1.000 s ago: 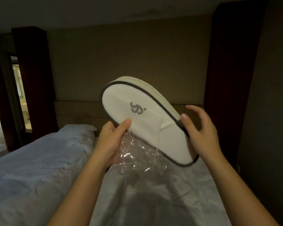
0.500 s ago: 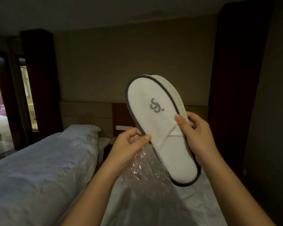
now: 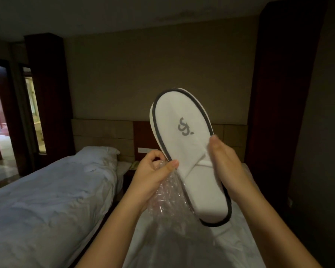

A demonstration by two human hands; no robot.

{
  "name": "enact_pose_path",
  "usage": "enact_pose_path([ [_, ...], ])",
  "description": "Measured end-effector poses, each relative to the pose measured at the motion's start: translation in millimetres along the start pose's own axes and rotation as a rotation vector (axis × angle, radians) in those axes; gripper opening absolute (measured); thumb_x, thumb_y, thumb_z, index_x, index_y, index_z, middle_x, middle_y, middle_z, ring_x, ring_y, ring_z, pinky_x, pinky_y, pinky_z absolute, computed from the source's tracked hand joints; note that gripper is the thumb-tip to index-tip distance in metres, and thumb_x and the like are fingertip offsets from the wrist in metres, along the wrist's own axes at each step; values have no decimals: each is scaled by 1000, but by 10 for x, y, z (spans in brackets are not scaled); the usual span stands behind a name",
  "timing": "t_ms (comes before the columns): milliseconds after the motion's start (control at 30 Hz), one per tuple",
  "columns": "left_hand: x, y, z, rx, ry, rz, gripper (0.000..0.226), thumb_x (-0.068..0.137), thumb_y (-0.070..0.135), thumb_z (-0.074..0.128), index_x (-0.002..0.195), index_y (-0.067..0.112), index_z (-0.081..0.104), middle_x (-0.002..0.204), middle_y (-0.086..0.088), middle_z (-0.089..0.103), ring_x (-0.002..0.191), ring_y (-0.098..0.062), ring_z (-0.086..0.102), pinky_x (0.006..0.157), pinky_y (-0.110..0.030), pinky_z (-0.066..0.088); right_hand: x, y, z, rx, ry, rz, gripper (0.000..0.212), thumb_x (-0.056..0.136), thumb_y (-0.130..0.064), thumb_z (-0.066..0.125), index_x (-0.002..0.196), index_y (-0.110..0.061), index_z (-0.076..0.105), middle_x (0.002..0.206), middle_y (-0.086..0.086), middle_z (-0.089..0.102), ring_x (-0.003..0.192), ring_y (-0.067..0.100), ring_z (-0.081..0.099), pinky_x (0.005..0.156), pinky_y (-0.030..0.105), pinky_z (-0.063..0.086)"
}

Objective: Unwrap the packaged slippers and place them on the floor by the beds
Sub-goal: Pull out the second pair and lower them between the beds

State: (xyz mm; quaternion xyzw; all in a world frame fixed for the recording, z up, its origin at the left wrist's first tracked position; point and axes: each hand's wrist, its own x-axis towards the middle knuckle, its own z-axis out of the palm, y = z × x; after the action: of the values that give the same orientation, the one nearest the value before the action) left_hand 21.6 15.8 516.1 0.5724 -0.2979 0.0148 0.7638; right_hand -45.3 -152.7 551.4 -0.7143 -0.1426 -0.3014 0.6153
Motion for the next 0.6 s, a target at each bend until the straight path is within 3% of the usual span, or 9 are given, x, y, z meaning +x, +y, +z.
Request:
enact_pose_path([
  [100, -31, 50, 6, 5, 13, -6, 43, 62, 30, 79, 96, 12, 60, 81, -3, 78, 68, -14, 73, 57, -25, 56, 5, 37, 16, 3, 35, -55, 16, 88, -42, 55, 102, -40, 62, 95, -28, 72, 90, -3, 68, 70, 11, 51],
  [200, -56, 94, -30, 27, -35, 22, 48, 71, 32, 70, 111, 7, 65, 86, 0, 78, 76, -11, 73, 64, -21, 57, 6, 50, -14, 95, 80, -27, 15, 93, -32, 55, 102, -38, 65, 96, -20, 74, 89, 3, 70, 68, 15, 53],
  [333, -77, 131, -98, 47, -46, 86, 24, 77, 26, 64, 96, 16, 74, 84, 5, 77, 79, -6, 72, 67, -14, 54, -18, 7, -65, 186, 98, 56, 16, 90, -37, 56, 97, -35, 71, 95, -9, 76, 84, 8, 72, 62, 18, 54],
  [500, -59, 236, -72, -85, -133, -39, 20, 68, 19, 65, 82, 25, 79, 77, 3, 77, 72, -15, 71, 69, -31, 59, -43, -7, -31, 363, -25, 237, 25, 81, -40, 61, 96, -27, 77, 101, 5, 76, 87, 17, 73, 65, 25, 57],
  [600, -134, 380, -8, -166, -203, -112, 53, 52, 14, 77, 104, 13, 68, 68, 2, 76, 63, -10, 72, 57, -24, 59, -66, 0, 25, 404, -68, 256, 21, 90, -30, 59, 102, -22, 75, 102, 6, 76, 88, 16, 73, 66, 26, 57],
])
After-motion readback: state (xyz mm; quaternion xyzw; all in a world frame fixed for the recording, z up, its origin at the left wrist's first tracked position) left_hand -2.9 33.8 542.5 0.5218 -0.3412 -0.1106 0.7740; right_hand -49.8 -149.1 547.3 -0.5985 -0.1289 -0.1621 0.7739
